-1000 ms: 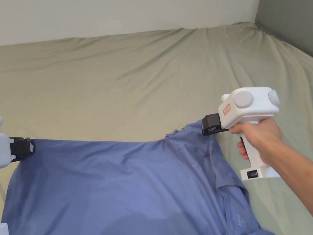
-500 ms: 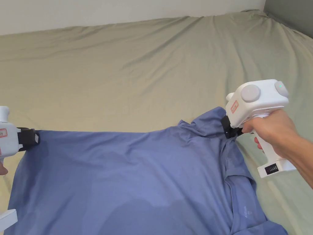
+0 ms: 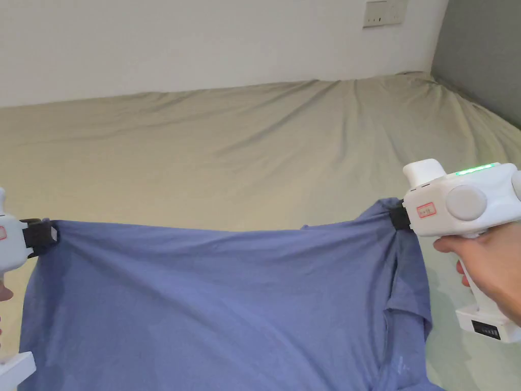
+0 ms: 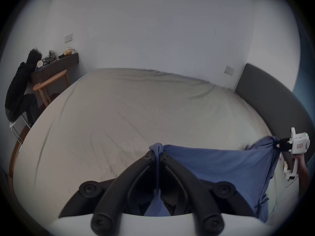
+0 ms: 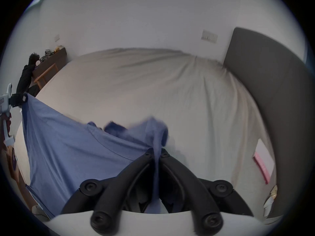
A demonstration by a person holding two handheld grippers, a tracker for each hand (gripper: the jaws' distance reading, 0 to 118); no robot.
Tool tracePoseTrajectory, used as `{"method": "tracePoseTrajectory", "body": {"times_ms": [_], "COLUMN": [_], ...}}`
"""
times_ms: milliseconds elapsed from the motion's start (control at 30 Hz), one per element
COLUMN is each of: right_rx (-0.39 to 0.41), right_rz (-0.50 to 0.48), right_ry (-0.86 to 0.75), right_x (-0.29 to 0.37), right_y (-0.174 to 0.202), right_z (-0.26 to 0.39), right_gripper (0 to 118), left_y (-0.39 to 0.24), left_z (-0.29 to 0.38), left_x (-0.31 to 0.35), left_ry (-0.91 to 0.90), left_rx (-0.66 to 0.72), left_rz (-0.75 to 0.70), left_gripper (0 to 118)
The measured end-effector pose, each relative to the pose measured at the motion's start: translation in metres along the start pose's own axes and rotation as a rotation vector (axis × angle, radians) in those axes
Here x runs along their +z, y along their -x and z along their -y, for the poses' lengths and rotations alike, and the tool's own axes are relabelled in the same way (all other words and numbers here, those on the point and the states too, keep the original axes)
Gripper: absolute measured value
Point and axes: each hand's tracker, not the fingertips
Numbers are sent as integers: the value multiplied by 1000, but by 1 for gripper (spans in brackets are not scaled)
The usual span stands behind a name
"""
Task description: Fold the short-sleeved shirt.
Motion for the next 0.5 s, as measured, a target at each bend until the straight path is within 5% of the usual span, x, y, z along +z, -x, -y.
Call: {"method": "tracePoseTrajectory", "body": {"times_ms": [367, 500], "right_rx": [64, 16], "right_rz": [81, 61], "right_ry": [-387, -516], "right_x": [228, 316], "right_y": [-3, -9], "right_z": [-26, -31], "right_gripper": [3, 3], "left_y": [-19, -28], "left_z": [-71, -92], "left_x": [182, 266], "left_ry": [-309, -442], "left_rx": [48, 33], "left_rz": [140, 138], "left_gripper": [2, 2]}}
